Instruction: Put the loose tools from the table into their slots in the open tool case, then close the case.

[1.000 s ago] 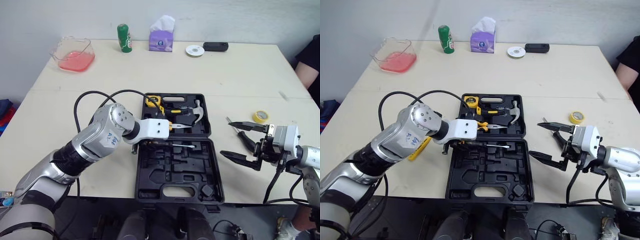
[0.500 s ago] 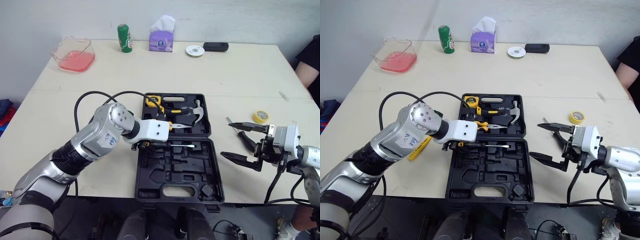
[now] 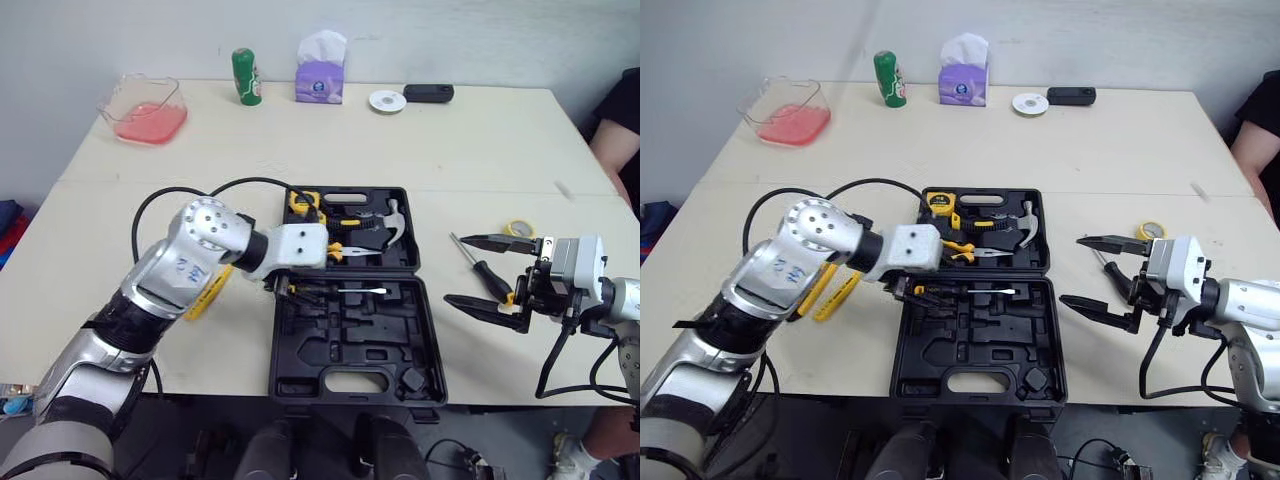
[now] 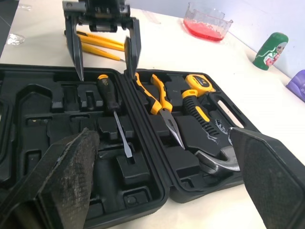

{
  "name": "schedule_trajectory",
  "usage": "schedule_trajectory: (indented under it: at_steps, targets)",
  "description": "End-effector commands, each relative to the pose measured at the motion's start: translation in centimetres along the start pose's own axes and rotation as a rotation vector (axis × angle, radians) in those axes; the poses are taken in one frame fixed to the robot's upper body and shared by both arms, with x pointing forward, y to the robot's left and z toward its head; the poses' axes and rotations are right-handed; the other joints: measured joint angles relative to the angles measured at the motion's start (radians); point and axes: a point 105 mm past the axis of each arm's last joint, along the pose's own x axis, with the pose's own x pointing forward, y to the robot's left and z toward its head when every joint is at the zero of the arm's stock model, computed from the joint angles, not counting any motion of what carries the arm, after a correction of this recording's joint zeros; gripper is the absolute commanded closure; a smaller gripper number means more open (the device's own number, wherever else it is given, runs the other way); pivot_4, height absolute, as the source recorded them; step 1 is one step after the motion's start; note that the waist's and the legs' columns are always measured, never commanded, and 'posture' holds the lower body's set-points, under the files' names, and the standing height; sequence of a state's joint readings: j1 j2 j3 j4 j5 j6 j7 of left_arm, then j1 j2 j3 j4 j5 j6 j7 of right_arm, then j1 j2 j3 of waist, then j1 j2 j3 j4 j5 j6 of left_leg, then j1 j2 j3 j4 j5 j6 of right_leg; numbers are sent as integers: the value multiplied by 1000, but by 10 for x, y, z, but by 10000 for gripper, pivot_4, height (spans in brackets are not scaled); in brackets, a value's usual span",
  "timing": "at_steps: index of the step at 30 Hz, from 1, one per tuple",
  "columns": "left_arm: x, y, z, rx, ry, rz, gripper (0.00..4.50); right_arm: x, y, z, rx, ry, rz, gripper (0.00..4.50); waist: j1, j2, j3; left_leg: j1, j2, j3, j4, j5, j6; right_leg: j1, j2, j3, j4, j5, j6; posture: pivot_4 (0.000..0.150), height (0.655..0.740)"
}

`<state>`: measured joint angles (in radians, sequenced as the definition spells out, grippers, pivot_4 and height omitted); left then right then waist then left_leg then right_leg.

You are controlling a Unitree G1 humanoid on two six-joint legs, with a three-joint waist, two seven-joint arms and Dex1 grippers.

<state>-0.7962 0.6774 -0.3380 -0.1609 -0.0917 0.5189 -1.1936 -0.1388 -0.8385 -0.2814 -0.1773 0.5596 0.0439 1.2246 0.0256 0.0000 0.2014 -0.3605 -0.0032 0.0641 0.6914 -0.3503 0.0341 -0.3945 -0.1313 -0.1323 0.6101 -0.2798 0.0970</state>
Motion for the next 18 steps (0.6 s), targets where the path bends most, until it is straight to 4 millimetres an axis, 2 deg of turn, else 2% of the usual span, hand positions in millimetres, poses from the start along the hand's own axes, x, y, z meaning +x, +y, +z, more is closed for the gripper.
schedule_trajectory:
  at_steps: [1, 4, 5, 8, 18]
  targets:
    - [-10, 4, -3, -30, -111, 46, 29197, -2, 1, 6, -13, -24, -11, 0, 0, 0, 0, 0, 0, 0, 0, 0, 0, 0, 0, 0, 0, 0, 0, 1500, 7400]
    - [-3, 4, -12, -10, -151, 78, 43221, -5, 3, 2, -4, -35, -27, 0, 4, 0, 0, 0, 0, 0, 0, 0, 0, 1, 0, 0, 0, 0, 0, 1500, 7400]
    - [0, 3, -14, -22, -169, 85, 44702, -6, 3, 1, -3, -35, -29, 0, 4, 0, 0, 0, -1, 0, 1, 0, 0, 1, 0, -1, 0, 0, 0, 1500, 7400]
    - [13, 2, -12, -57, -258, 130, 44702, -13, 7, -7, 3, -27, -44, 0, 4, 0, 0, -1, -1, 0, 2, -1, 2, 0, 0, 0, 0, 1, 1, 1500, 7400]
    - [43, -7, -25, -202, -243, 137, 44702, -29, 13, -27, 8, -18, -71, 0, 0, 0, 0, -2, -1, 0, 4, -1, 2, 0, 0, 0, 1, 1, 2, 1500, 7400]
